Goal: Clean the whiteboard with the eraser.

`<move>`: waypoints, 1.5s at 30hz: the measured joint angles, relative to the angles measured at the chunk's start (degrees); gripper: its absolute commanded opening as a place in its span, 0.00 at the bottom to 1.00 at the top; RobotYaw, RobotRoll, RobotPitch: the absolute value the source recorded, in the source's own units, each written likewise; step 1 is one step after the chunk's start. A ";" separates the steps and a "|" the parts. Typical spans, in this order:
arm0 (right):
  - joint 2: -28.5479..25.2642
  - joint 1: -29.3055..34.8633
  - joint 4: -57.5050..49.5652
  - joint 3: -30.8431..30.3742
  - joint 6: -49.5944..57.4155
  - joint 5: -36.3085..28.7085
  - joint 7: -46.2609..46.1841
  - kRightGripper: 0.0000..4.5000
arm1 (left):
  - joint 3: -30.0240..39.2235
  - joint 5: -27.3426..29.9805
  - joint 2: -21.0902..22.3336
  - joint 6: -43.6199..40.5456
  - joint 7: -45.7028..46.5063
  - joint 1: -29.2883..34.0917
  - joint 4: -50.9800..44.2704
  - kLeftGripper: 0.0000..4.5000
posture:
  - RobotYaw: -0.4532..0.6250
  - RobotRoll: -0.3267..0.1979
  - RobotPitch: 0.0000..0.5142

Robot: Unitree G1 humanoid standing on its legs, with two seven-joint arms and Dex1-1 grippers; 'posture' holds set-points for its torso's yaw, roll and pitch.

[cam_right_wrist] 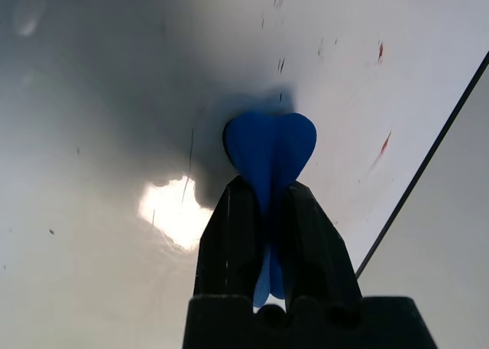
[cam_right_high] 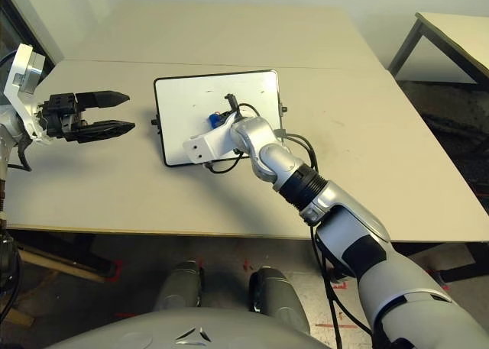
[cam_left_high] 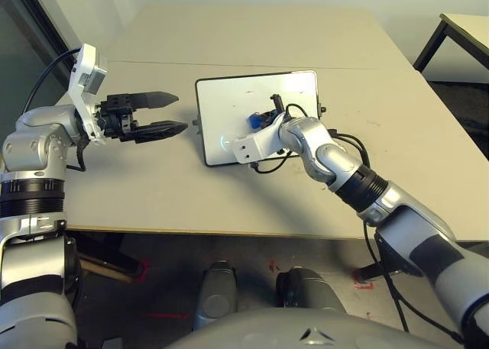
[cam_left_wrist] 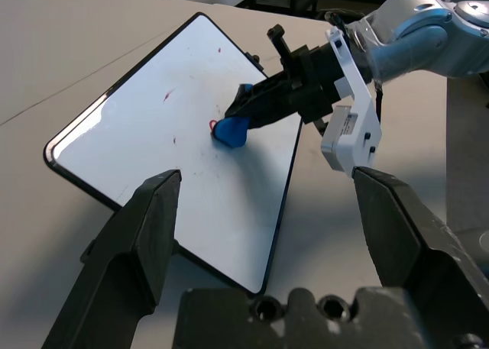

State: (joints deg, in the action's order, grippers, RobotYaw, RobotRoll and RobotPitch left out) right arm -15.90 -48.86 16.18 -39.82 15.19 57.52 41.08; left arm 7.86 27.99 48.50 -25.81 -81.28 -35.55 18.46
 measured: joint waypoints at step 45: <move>3.96 -2.42 4.25 1.47 -3.07 -0.49 -1.02 0.05 | 0.46 0.03 0.90 -1.02 -0.44 0.53 -0.89 1.00 | 0.73 0.62 0.03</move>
State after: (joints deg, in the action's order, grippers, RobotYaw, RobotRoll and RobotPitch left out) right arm -11.94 -51.28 20.43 -38.35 12.13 57.03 40.06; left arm 8.31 28.01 49.40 -26.83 -81.72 -35.01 17.57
